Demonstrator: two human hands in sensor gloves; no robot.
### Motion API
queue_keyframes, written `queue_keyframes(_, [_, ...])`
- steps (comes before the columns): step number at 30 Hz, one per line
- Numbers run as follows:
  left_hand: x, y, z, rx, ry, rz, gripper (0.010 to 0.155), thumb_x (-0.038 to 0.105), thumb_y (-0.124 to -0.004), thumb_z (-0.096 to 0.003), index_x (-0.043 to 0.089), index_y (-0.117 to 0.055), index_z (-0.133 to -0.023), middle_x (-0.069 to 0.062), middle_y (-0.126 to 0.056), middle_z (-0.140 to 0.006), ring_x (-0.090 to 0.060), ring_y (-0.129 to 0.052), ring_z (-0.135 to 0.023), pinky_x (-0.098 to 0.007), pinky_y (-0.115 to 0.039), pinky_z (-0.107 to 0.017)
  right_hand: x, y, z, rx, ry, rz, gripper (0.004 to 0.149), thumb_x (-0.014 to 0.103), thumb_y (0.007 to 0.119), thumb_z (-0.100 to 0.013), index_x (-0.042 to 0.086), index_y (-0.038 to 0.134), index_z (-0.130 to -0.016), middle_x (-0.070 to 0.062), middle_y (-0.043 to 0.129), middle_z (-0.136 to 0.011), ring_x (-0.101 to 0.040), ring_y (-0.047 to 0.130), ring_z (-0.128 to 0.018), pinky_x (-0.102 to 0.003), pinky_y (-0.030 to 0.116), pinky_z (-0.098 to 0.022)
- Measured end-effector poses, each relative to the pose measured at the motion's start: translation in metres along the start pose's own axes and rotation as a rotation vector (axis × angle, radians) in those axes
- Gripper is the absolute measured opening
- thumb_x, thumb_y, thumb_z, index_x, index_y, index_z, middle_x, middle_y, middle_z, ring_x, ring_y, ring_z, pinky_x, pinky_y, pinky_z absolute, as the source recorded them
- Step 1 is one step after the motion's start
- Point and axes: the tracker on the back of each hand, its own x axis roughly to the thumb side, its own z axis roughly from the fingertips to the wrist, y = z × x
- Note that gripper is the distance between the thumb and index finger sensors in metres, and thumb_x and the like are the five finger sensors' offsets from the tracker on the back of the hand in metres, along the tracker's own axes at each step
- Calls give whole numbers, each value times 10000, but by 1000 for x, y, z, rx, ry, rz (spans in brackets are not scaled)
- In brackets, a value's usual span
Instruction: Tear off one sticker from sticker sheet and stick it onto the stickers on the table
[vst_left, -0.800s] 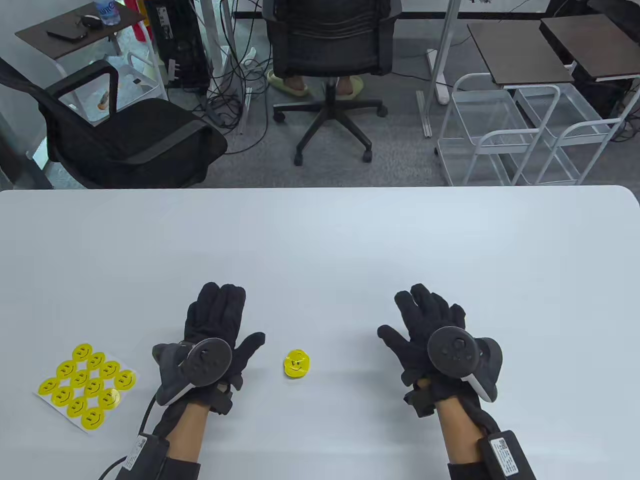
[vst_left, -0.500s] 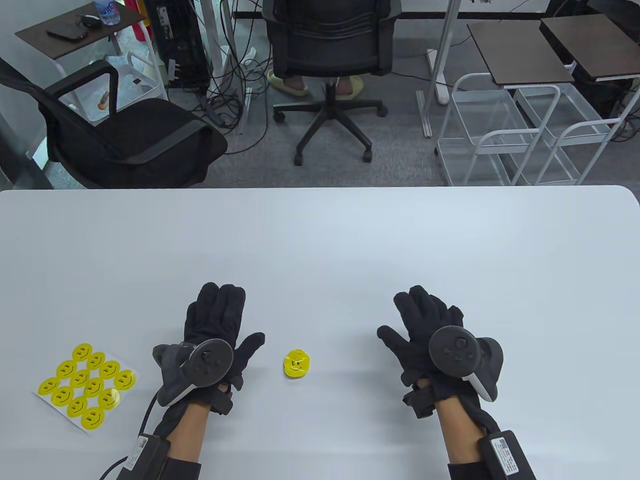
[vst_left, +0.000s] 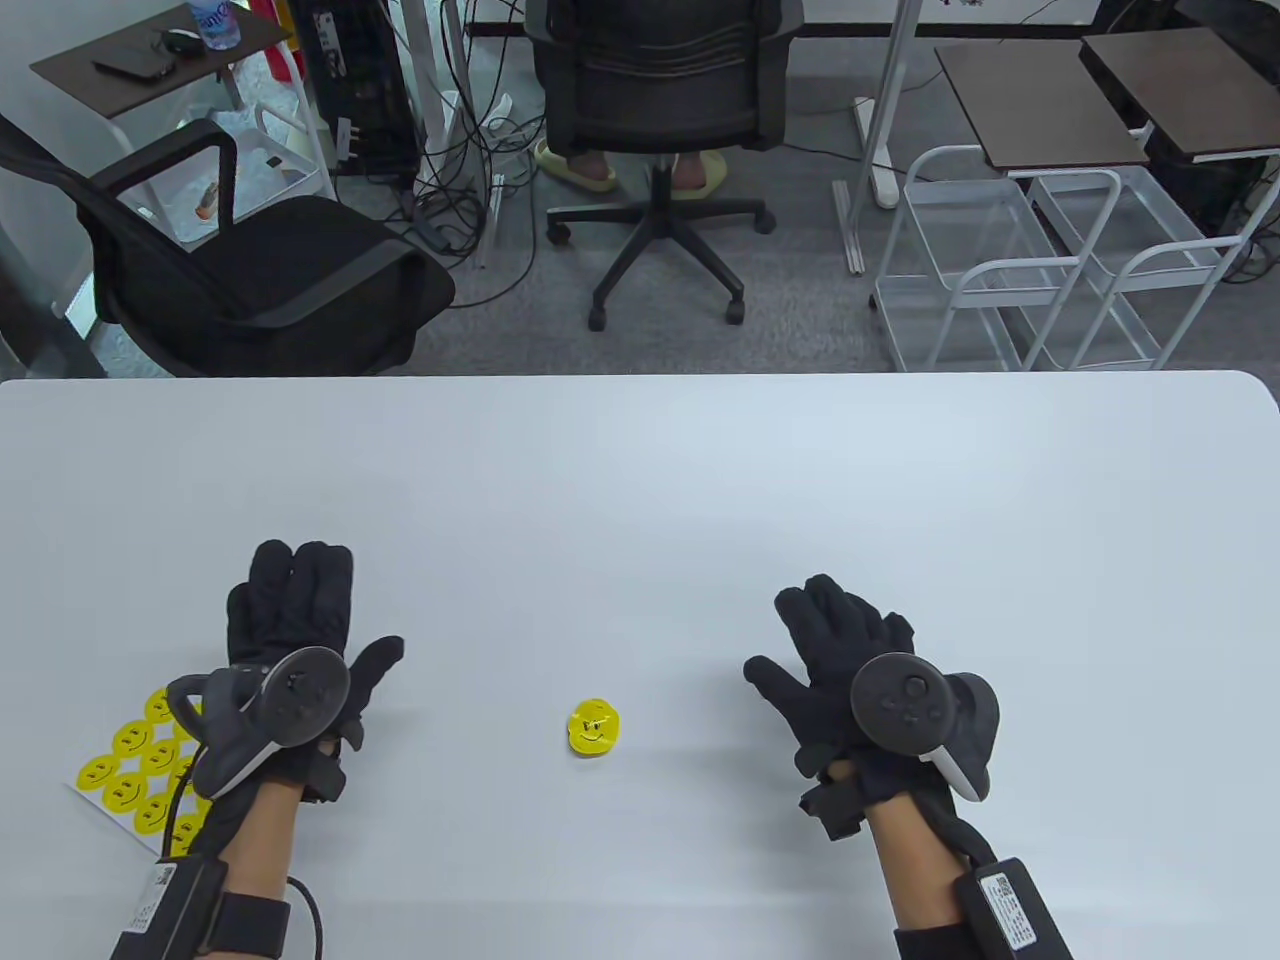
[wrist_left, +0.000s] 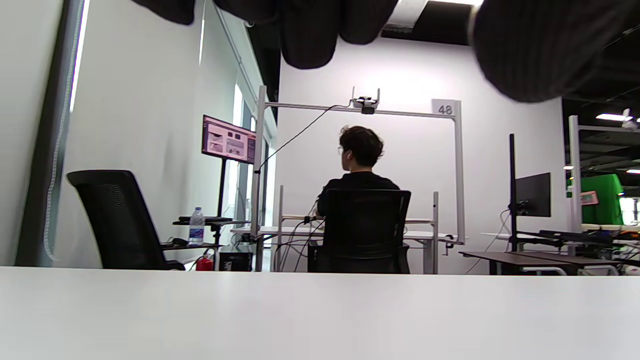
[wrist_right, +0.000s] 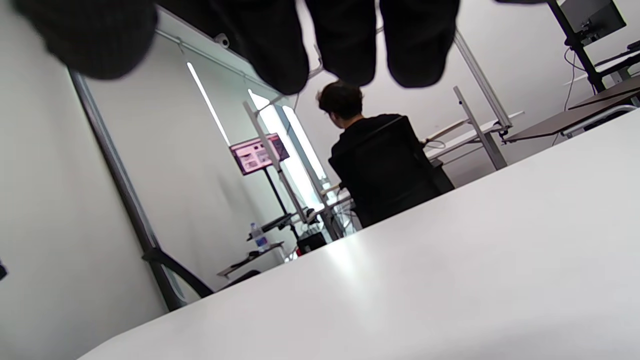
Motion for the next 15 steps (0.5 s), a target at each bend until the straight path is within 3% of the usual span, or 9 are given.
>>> queue_keyframes(4, [-34, -4, 3, -62, 62, -18, 969, 649, -790, -433, 201, -313, -1147, -97, -387, -1235, -399, -243, -1133, -624, -384, -787, 3, 4, 0, 20, -13, 1, 764, 616, 692, -471, 152, 645, -1076, -238, 602, -1150, -588, 595, -997, -822, 376, -656])
queue_keyframes(15, [-107, -46, 25, -451, 242, 38, 1040, 627, -826, -415, 156, -247, -1140, -150, -302, -1229, -478, -233, -1108, -628, -392, -780, 3, 12, -1, 69, -16, -14, 769, 616, 686, -473, 140, 643, -1075, -251, 596, -1147, -596, 605, -984, -832, 380, -643])
